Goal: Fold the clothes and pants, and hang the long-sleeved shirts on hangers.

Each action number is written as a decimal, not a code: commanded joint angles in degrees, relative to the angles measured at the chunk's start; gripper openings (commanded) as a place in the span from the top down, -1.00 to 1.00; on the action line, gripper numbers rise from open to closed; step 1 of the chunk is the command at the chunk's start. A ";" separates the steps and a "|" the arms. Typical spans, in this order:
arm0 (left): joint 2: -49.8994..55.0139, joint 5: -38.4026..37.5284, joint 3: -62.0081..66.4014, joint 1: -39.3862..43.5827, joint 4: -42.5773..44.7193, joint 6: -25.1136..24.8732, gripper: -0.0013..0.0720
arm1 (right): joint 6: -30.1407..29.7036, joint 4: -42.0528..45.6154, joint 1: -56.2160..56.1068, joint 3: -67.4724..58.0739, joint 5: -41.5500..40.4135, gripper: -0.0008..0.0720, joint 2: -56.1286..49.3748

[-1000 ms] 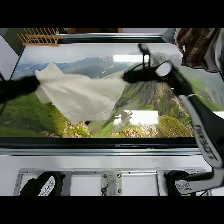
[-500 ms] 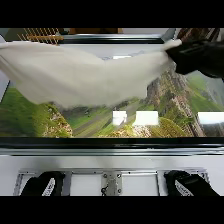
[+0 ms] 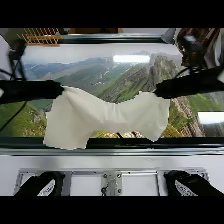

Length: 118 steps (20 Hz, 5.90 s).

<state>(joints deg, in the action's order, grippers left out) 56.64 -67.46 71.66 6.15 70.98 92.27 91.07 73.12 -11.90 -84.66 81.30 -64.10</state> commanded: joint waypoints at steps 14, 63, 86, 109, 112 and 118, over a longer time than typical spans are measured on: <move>33.59 3.63 20.48 -5.42 -4.92 -0.15 -0.93 | -3.43 2.80 3.23 -1.18 -36.09 -0.20 -13.64; 29.70 13.49 -11.78 5.14 -25.64 -10.91 0.93 | -25.94 -48.87 7.10 39.08 -38.25 0.91 -22.51; -3.26 42.95 45.33 26.16 -34.49 -21.79 0.93 | -8.35 -36.37 6.08 -35.06 -37.48 0.95 11.41; 46.95 28.39 44.44 -7.21 -35.89 -13.70 -0.87 | -14.82 -16.02 -2.73 -29.66 -59.63 -0.56 -37.07; 46.05 16.26 44.54 -12.50 -31.36 -9.42 -0.87 | -14.84 -14.88 0.83 -29.66 -52.59 -0.27 -31.87; 33.42 -3.96 30.34 -20.52 1.11 -1.97 -0.88 | -14.84 -3.19 6.25 -22.95 -27.28 -0.23 -16.20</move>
<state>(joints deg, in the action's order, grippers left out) 96.01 -61.36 110.19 -10.83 57.41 87.57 76.27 63.94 -7.75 -111.90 40.62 -87.02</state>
